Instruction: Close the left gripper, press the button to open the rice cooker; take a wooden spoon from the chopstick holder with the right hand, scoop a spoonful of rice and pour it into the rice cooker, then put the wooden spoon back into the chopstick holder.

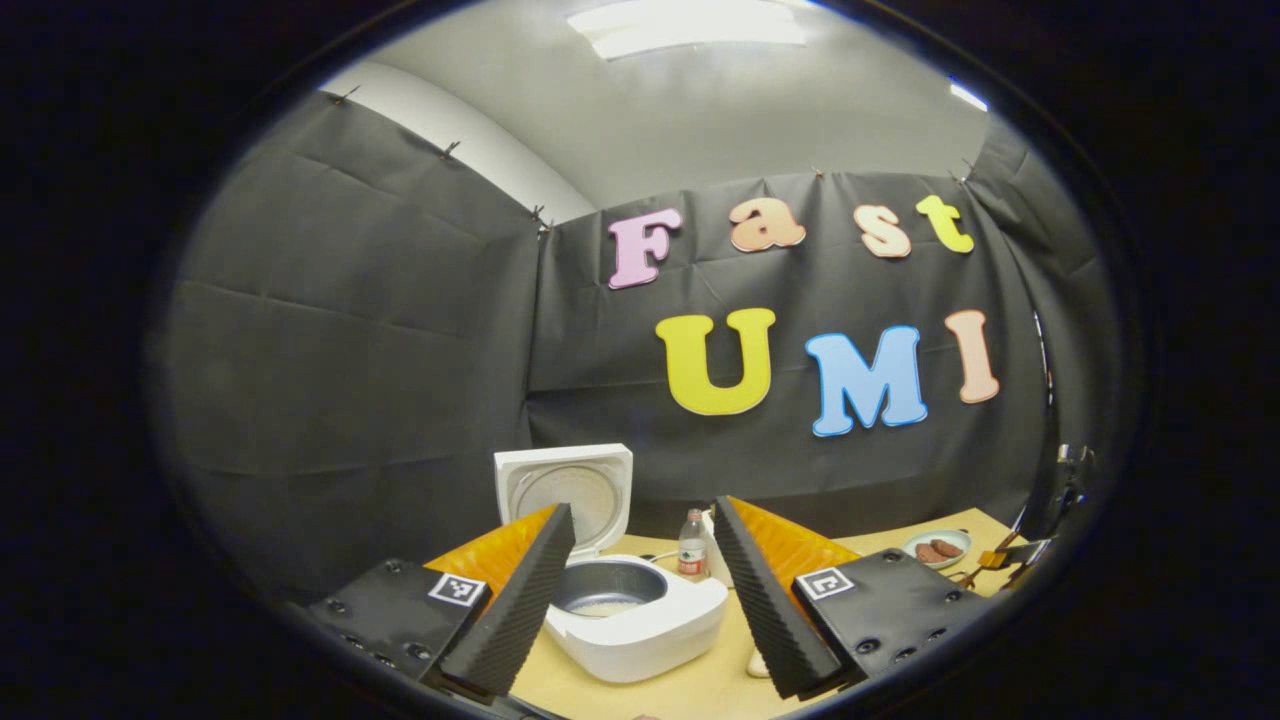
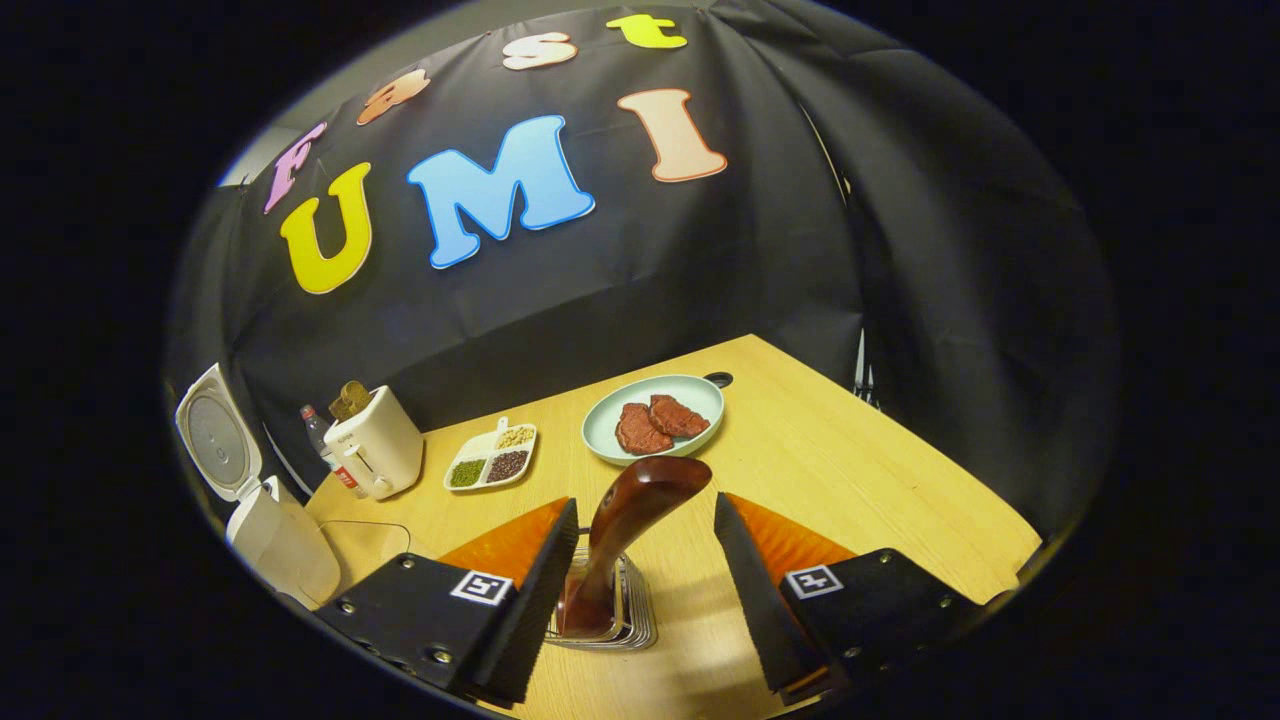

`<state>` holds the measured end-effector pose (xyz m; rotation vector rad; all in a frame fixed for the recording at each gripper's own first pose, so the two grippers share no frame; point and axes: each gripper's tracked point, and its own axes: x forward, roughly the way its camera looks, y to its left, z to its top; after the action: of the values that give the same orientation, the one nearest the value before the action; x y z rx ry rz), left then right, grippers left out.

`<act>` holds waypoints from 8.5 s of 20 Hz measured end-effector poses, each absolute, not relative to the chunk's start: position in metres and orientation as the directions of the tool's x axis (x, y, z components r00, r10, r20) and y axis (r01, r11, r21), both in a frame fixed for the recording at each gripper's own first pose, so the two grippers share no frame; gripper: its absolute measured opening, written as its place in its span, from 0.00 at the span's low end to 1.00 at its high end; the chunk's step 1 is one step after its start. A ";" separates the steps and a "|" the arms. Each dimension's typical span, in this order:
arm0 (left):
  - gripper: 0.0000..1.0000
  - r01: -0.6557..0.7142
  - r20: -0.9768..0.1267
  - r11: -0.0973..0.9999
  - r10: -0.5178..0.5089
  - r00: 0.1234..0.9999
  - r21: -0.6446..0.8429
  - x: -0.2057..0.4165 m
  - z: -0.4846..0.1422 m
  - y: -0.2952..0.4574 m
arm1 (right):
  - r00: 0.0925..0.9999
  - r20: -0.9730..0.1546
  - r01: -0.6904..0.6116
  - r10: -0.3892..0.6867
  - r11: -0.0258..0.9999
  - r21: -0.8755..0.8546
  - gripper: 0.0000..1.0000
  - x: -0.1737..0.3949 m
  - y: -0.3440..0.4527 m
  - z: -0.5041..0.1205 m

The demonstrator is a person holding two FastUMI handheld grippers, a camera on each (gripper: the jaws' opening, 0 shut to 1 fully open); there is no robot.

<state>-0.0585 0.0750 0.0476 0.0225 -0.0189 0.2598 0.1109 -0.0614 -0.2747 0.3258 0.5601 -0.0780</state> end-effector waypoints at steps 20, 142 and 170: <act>0.97 -0.175 0.012 0.984 0.176 0.984 -0.033 -0.043 0.032 0.076 | 0.863 -0.481 -0.038 0.155 0.969 0.243 0.09 0.109 -0.021 -0.196; 0.96 -0.464 -0.089 0.881 0.457 0.885 -0.094 -0.151 -0.047 0.299 | 0.619 -0.280 -0.785 0.734 0.574 -0.231 0.08 0.115 0.540 -0.104; 0.94 -0.341 -0.001 0.936 0.342 0.940 -0.089 -0.108 -0.006 0.252 | 0.829 -0.189 -0.324 0.526 0.728 0.604 0.09 0.160 0.319 -0.052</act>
<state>-0.1076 0.2525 -0.0060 -0.0884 -0.0146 0.3488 0.1596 0.3187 -0.0520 0.5888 0.3643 0.4803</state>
